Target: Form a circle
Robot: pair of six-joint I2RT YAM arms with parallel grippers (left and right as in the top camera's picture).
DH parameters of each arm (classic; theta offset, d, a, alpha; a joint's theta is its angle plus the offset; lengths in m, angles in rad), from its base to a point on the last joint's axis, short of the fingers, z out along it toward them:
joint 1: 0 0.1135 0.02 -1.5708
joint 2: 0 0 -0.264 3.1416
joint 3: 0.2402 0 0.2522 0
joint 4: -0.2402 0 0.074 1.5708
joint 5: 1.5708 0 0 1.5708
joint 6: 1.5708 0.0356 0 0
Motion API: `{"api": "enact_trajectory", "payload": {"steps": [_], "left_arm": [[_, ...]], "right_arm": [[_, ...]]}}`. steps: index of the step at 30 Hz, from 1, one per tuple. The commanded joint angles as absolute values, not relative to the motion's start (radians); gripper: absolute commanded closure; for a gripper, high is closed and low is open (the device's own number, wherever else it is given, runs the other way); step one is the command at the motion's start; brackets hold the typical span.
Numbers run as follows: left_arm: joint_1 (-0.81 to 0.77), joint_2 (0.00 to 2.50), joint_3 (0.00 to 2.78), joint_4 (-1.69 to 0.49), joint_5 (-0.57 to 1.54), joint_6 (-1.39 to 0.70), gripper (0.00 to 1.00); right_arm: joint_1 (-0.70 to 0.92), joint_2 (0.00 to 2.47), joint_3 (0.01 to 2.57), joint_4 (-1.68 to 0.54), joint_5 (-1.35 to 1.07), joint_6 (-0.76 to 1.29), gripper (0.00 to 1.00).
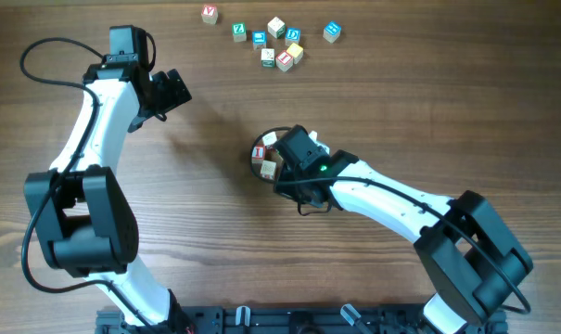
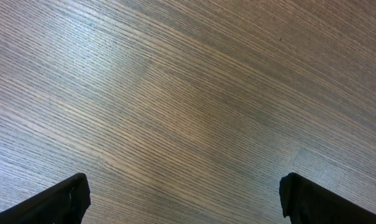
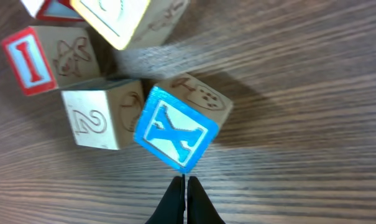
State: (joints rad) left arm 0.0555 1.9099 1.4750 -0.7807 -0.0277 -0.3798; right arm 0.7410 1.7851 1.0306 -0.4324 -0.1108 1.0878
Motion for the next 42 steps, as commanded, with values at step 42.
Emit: {"api": "enact_trajectory", "payload": {"steps": [42], "left_arm": [[0.059,1.893,1.486,-0.781,-0.027,-0.375,0.00]], "right_arm": [[0.743,1.777,0.966,-0.258,-0.022,1.073,0.95]]}}
